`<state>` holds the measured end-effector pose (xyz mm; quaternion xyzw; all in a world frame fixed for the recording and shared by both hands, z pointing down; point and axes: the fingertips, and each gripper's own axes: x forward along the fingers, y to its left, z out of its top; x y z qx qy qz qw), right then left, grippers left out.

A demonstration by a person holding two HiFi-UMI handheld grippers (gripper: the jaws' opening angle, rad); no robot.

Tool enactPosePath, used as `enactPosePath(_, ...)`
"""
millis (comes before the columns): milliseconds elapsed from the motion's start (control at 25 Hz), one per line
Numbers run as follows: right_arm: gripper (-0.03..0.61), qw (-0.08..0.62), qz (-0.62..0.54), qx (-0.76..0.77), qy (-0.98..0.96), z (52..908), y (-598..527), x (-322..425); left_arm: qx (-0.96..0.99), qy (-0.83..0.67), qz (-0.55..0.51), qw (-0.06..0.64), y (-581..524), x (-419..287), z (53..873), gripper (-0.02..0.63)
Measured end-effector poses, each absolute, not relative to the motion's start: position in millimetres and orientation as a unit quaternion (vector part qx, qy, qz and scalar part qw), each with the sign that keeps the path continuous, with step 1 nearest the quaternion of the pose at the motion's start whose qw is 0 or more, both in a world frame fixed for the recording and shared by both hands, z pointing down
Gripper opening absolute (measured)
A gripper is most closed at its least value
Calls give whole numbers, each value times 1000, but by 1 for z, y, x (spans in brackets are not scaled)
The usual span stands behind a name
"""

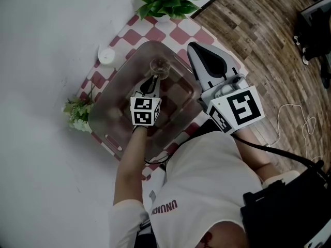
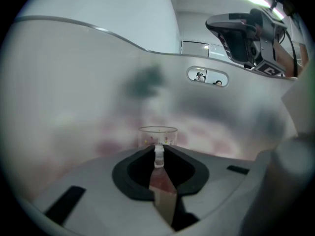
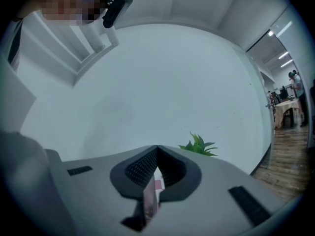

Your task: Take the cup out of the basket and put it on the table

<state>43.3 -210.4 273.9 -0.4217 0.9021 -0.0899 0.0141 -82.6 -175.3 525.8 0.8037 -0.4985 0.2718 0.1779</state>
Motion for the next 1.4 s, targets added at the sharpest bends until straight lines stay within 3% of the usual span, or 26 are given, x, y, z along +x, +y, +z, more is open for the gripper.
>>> enactPosePath(1400, 17, 32, -83, -391, 916, 263, -200, 30, 826, -514, 192, 127, -170, -81, 430, 58)
